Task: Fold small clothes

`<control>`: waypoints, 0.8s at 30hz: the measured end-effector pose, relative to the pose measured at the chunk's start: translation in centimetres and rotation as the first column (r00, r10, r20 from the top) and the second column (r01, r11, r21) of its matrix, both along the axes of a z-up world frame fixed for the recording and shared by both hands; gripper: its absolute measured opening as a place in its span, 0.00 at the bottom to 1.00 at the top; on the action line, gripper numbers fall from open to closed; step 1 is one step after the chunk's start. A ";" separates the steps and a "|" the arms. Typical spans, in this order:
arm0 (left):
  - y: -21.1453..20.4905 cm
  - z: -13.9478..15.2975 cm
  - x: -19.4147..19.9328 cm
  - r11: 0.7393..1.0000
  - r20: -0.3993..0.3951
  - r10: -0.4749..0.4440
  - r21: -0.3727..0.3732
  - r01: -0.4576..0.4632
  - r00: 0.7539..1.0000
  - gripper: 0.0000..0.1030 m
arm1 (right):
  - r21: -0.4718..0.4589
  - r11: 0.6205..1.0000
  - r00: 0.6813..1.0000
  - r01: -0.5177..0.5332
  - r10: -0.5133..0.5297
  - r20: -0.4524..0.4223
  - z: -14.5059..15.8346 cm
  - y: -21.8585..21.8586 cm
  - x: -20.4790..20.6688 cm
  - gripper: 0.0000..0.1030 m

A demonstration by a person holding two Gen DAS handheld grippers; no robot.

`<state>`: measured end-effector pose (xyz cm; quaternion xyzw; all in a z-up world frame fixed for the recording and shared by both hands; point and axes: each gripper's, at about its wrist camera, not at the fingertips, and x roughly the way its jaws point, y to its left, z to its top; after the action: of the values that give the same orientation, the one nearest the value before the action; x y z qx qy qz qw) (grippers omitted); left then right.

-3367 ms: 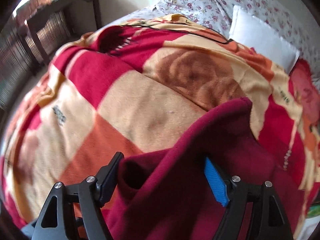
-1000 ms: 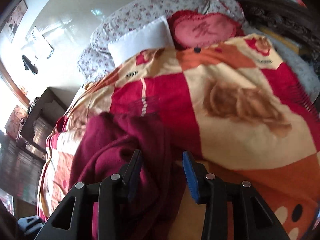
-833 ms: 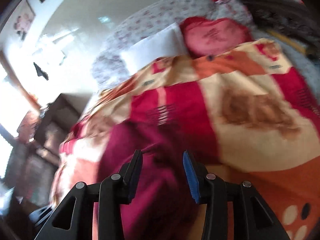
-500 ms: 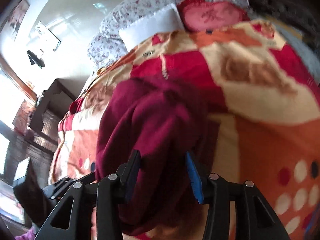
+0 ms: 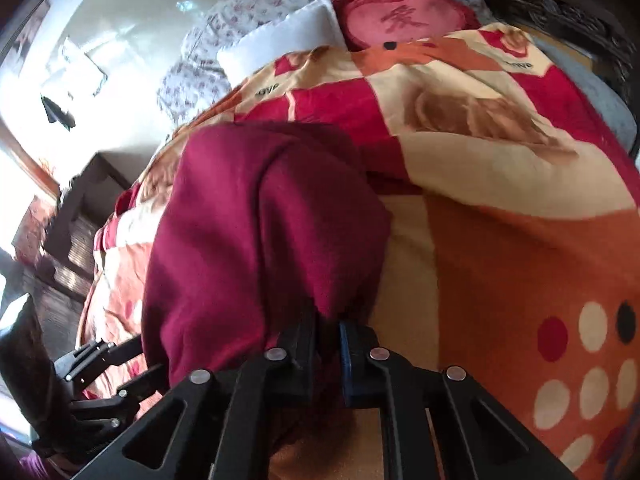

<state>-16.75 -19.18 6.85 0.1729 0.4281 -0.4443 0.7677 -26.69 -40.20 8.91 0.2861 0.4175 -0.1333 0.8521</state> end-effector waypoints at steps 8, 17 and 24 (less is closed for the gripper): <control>-0.1 2.3 0.7 0.997 0.050 0.040 -0.061 -0.037 0.998 0.46 | -0.191 0.982 0.996 -0.009 0.026 0.084 5.4 1.4 1.4 0.23; -2.5 -0.3 2.7 0.998 0.015 0.068 -0.011 -0.067 0.998 0.54 | -0.248 0.968 0.999 -0.040 0.031 -0.043 -0.3 -1.2 8.6 0.23; -1.9 -0.6 3.6 0.996 -0.042 0.085 -0.030 -0.087 0.995 0.56 | -0.129 0.990 0.997 -0.053 0.058 0.041 3.6 -0.1 2.3 0.34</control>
<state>-13.17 -21.05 6.29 0.1329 0.4434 -0.4211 0.7800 -24.36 -40.28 12.49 0.2220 0.3968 -0.1296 0.8812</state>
